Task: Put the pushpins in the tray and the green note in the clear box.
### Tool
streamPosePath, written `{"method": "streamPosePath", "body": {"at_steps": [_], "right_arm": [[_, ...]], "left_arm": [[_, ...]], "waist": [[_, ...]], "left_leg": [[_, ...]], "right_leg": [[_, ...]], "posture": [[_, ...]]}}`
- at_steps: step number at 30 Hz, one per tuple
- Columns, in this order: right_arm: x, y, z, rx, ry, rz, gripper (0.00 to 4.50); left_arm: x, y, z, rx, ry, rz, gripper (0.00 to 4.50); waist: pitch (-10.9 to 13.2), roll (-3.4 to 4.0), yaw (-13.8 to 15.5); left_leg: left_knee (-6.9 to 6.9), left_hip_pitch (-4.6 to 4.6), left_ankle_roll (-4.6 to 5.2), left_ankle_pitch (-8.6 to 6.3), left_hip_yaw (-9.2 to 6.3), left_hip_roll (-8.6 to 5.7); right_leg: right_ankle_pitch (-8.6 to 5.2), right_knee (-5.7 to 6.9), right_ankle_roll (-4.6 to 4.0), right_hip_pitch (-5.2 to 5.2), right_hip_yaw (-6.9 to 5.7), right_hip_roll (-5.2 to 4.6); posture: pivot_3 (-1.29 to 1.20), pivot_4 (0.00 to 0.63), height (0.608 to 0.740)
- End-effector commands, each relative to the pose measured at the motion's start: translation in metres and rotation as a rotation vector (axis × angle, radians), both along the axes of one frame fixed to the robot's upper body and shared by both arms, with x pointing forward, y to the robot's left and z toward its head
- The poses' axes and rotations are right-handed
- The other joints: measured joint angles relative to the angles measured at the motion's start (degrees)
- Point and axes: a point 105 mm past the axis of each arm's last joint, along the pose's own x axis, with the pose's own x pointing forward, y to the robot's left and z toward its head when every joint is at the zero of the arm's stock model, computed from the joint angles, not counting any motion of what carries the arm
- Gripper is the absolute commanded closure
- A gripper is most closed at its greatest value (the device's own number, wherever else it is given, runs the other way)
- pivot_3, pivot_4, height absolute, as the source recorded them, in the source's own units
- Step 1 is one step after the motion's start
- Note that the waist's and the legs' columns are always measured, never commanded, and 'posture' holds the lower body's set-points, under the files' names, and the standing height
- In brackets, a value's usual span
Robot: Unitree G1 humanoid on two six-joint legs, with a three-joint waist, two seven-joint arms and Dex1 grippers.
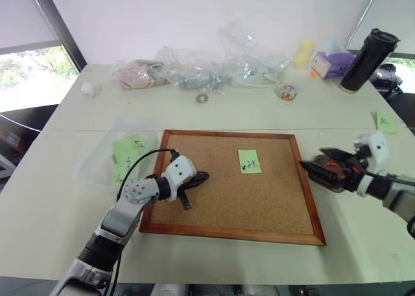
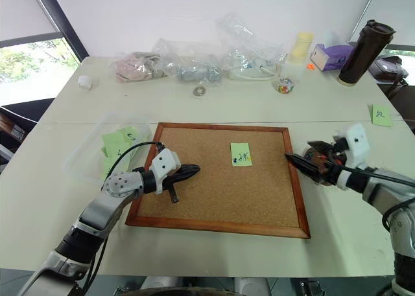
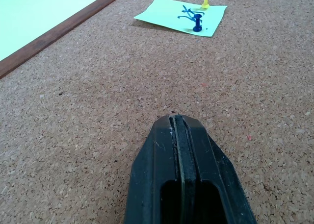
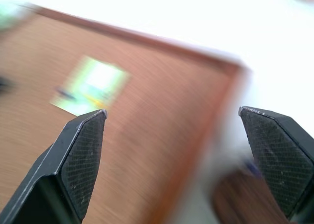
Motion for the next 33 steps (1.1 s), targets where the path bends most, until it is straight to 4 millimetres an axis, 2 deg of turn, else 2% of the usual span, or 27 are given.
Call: {"method": "streamPosePath", "body": {"at_steps": [1,4,7,11,19,20,22,25,28,33], "right_arm": [[0.002,0.038,0.000,0.024,-0.010,0.114,0.04],[0.012,0.064,-0.022,0.012,0.009,0.165,0.04],[0.019,0.071,-0.034,0.008,0.016,0.158,0.04],[0.028,0.075,-0.049,-0.011,0.022,0.146,0.04],[0.035,0.071,-0.062,-0.030,0.021,0.125,0.04],[0.035,0.071,-0.064,-0.031,0.022,0.119,0.55],[0.036,0.069,-0.067,-0.026,0.028,0.111,1.25],[0.036,0.069,-0.071,-0.024,0.031,0.105,2.75],[0.035,0.068,-0.073,-0.030,0.035,0.104,4.46],[0.035,0.063,-0.066,-0.037,0.010,0.088,4.46]], "left_arm": [[-0.007,0.010,-0.032,0.079,0.112,0.024,4.50],[-0.006,0.009,-0.031,0.078,0.112,0.027,4.50],[-0.007,0.009,-0.031,0.075,0.112,0.030,4.50],[-0.008,0.009,-0.031,0.075,0.111,0.034,4.50],[-0.007,0.011,-0.031,0.075,0.107,0.046,4.50],[-0.008,0.011,-0.031,0.075,0.107,0.047,4.50],[-0.008,0.011,-0.031,0.075,0.107,0.048,4.50],[-0.009,0.012,-0.031,0.075,0.110,0.051,4.50],[-0.009,0.012,-0.032,0.076,0.112,0.051,4.50],[-0.010,0.013,-0.032,0.079,0.114,0.050,4.50]], "waist": [[0.0,-0.15,0.0],[0.0,-0.27,0.0],[0.0,-0.27,0.1],[0.0,-0.27,0.0],[0.0,-0.27,0.0],[0.0,-0.27,0.0],[0.0,-0.27,-0.1],[0.0,-0.27,-0.1],[0.0,-0.27,-0.1],[0.0,-0.27,-0.1]], "left_leg": [[0.00,-0.02,0.00,0.00,0.00,0.00],[-0.01,-0.02,0.00,0.00,-0.01,0.00],[0.00,-0.13,-0.02,0.01,-0.01,0.00],[0.01,-0.15,-0.34,0.19,0.00,-0.01],[-0.02,-0.16,-0.34,0.19,-0.01,-0.01],[-0.02,-0.15,-0.34,0.19,-0.01,-0.01],[-0.02,-0.15,-0.34,0.19,-0.01,-0.01],[-0.02,-0.15,-0.34,0.19,-0.01,-0.01],[-0.03,-0.15,-0.35,0.19,-0.01,-0.01],[-0.03,-0.15,-0.34,0.19,-0.01,-0.01]], "right_leg": [[0.00,-0.01,0.00,0.00,0.00,0.00],[0.00,-0.03,0.00,-0.02,0.00,-0.01],[0.00,-0.03,0.00,-0.12,-0.01,-0.03],[0.00,-0.04,0.00,-0.15,-0.02,-0.03],[0.00,-0.03,0.00,-0.17,-0.02,-0.02],[0.00,-0.03,0.00,-0.17,-0.03,-0.02],[0.00,-0.03,0.00,-0.16,-0.02,-0.02],[0.00,-0.03,0.00,-0.16,-0.02,-0.02],[0.00,-0.02,0.00,-0.17,-0.02,-0.02],[0.00,-0.02,0.00,-0.17,-0.02,-0.02]], "posture": [[0.00,0.150,0.740],[0.00,0.150,0.740],[0.00,0.150,0.740],[0.00,0.150,0.740],[0.00,0.150,0.740],[0.00,0.150,0.740],[0.00,0.150,0.740],[0.00,0.150,0.740],[0.00,0.150,0.740],[0.00,0.150,0.740]]}}
